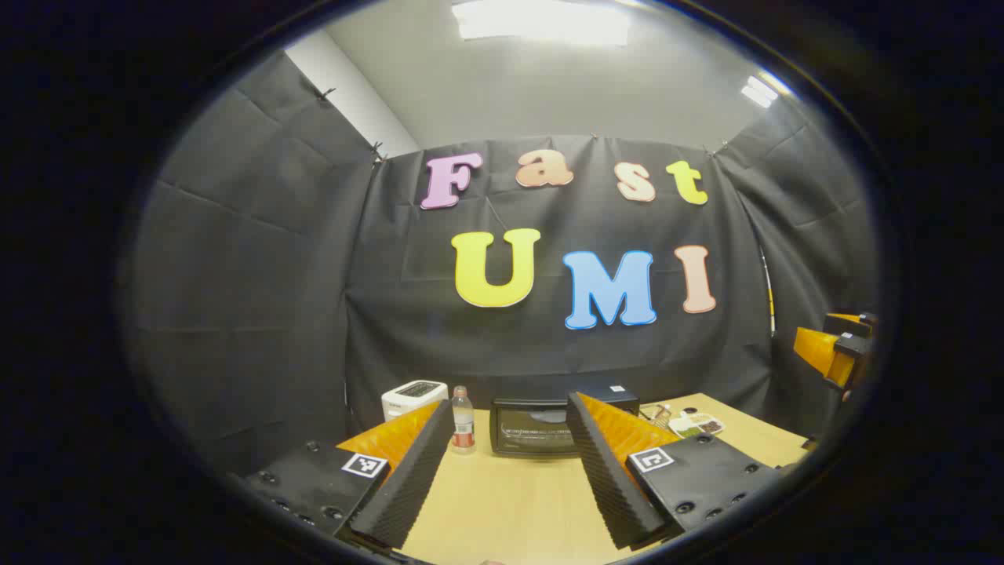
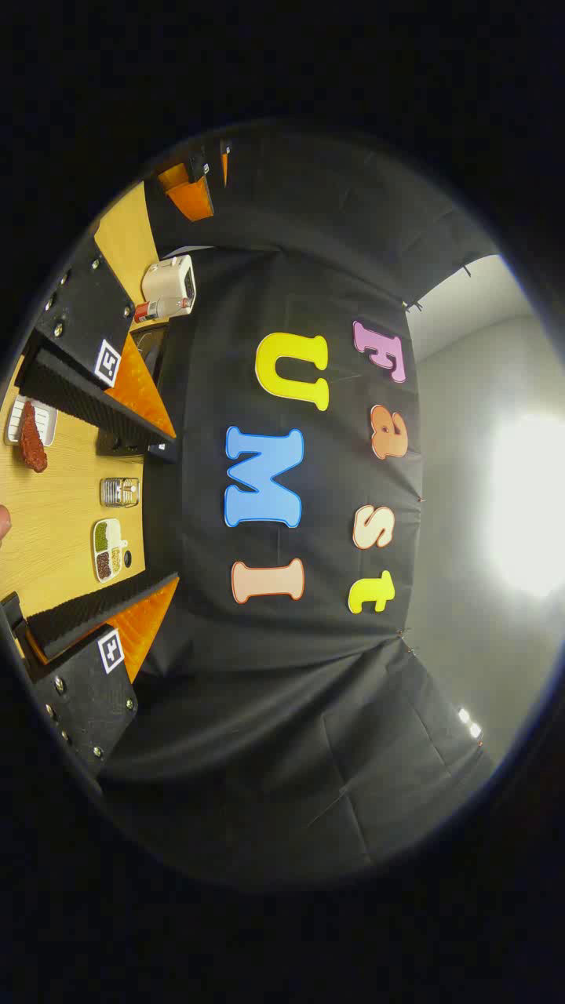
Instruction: Open the electric oven with the left hand, put the food in, and close the electric oven.
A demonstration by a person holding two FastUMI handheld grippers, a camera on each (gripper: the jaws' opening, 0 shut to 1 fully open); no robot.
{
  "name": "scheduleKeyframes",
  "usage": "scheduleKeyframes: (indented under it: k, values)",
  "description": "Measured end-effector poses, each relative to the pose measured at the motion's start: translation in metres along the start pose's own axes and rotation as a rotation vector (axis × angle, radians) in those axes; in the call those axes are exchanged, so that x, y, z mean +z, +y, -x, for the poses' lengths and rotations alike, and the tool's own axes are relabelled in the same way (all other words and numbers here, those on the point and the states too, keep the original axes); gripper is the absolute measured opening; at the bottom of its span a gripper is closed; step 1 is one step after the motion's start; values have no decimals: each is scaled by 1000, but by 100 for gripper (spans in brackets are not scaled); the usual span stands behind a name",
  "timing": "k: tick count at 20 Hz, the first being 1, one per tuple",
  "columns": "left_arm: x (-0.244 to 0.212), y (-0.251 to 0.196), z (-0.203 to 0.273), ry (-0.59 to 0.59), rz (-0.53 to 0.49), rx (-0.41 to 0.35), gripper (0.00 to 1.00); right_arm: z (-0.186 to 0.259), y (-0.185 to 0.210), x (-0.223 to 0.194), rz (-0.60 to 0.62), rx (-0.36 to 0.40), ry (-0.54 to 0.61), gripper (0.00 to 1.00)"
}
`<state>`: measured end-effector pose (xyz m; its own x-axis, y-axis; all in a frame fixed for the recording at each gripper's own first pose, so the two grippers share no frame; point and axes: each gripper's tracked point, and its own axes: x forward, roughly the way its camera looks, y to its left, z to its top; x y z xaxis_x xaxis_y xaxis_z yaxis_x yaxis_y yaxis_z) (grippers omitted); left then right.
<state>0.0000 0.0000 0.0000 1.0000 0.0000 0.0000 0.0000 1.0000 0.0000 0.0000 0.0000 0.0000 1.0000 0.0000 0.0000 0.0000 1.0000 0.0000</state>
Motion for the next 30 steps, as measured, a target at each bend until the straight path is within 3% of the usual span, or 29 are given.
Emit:
scheduleKeyframes:
  k: [7, 13, 18, 26, 27, 28, 30]
  values:
    - [2, -14, -8, -6, 0, -16, 100, -4, -9, -1, 0, 9, -2, 96]
    - [4, -31, -11, -10, -3, -31, 91, -7, -15, -5, 1, 20, 3, 96]
    - [5, -46, -14, -13, -9, -32, 91, -11, -23, -10, 2, 33, 5, 96]
    - [12, -63, -35, -37, -20, 7, 100, -16, -30, -18, -16, 116, -3, 96]
    - [14, -63, -41, -47, -22, 13, 100, -18, -31, -18, -13, 125, -15, 96]
    - [16, -64, -47, -53, -26, 17, 91, -19, -33, -20, -12, 131, -19, 96]
    - [18, -66, -61, -61, -38, 22, 96, -22, -33, -28, -19, 145, 1, 96]
